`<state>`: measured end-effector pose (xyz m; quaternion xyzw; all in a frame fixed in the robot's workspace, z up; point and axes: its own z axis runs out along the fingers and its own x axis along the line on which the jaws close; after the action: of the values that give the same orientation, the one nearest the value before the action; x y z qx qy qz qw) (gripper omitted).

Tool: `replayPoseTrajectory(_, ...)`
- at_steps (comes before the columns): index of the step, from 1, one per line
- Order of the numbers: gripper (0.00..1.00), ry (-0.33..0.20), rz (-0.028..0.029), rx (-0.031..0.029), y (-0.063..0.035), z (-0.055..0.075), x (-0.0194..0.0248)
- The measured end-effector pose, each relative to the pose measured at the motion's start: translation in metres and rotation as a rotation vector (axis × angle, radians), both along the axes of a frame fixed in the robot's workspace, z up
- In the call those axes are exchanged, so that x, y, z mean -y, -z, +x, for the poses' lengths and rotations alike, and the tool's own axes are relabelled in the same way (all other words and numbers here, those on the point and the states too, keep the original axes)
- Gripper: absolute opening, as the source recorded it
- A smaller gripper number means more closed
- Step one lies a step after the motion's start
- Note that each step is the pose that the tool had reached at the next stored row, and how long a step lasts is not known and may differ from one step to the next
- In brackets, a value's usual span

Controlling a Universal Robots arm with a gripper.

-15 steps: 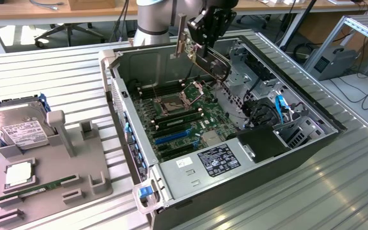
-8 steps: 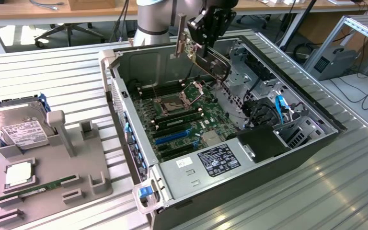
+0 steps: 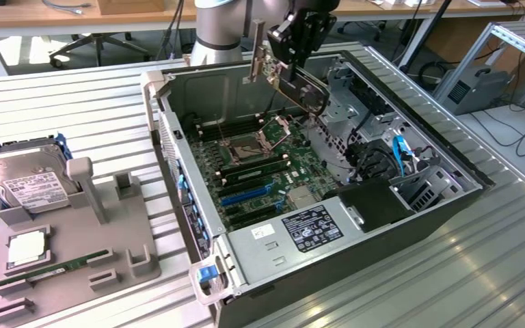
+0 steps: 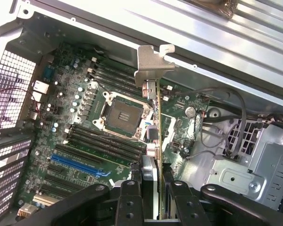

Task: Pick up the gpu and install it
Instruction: 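Insert the gpu into the slot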

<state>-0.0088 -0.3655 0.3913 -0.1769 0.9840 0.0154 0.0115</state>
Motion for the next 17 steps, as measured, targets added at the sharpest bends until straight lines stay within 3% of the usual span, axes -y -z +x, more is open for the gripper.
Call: replayPoseTrajectory(17,0.27,-0.067,0.0,0.0,0.0,0.0,-0.0009)
